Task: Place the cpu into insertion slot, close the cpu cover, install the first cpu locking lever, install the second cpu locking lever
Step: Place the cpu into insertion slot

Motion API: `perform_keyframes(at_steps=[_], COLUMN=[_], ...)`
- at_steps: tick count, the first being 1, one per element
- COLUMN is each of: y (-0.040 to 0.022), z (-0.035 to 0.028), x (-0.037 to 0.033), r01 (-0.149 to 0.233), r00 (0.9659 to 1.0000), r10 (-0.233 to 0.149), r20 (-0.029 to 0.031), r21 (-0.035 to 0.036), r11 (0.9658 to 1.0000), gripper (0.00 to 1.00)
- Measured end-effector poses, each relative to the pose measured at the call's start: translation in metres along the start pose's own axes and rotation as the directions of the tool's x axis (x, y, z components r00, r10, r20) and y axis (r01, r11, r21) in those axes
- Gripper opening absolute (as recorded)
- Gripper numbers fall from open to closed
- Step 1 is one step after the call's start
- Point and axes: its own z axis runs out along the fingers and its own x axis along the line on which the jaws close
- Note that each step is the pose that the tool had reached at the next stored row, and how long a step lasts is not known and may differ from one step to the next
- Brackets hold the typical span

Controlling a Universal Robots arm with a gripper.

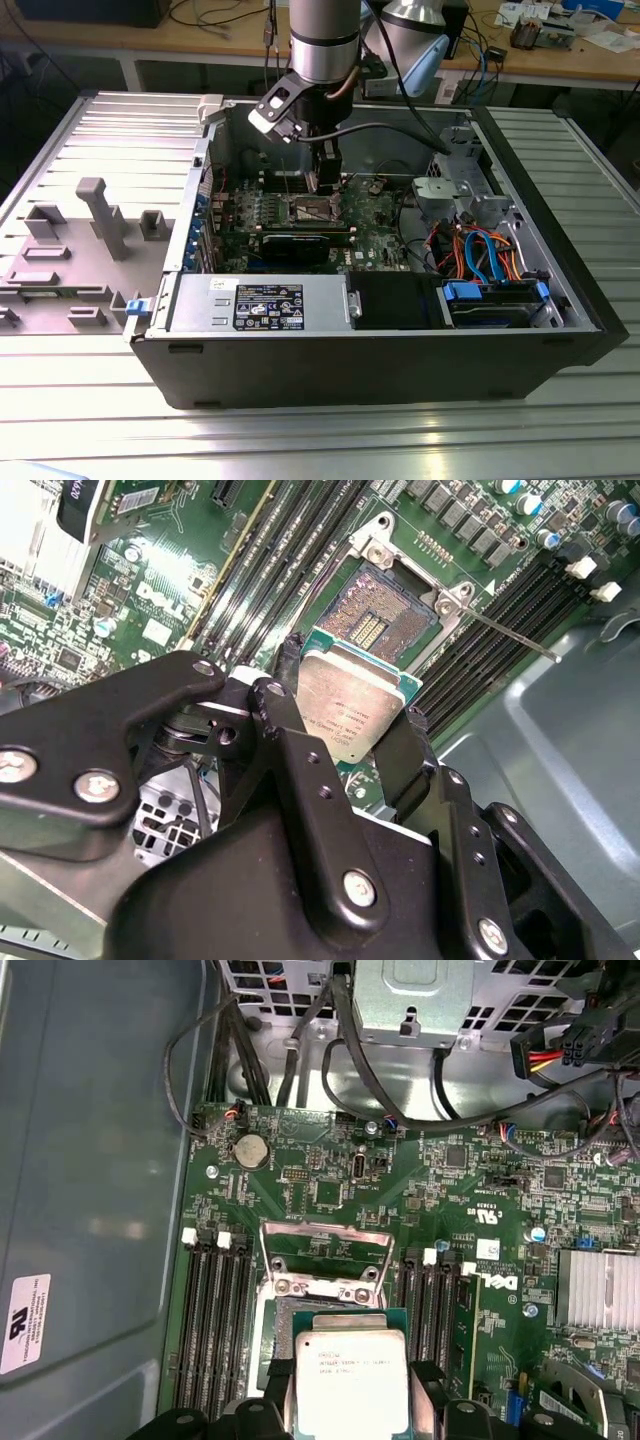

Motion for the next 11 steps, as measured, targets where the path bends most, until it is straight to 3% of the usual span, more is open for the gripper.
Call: perform_keyframes(at_steps=[11], y=[0.0000], z=[0.0001], x=[0.0000], r01=[-0.023], r00=[0.9997], r10=[0.023], r20=[0.0015], r21=[-0.0005], r11=[0.9997], gripper=[0.55])
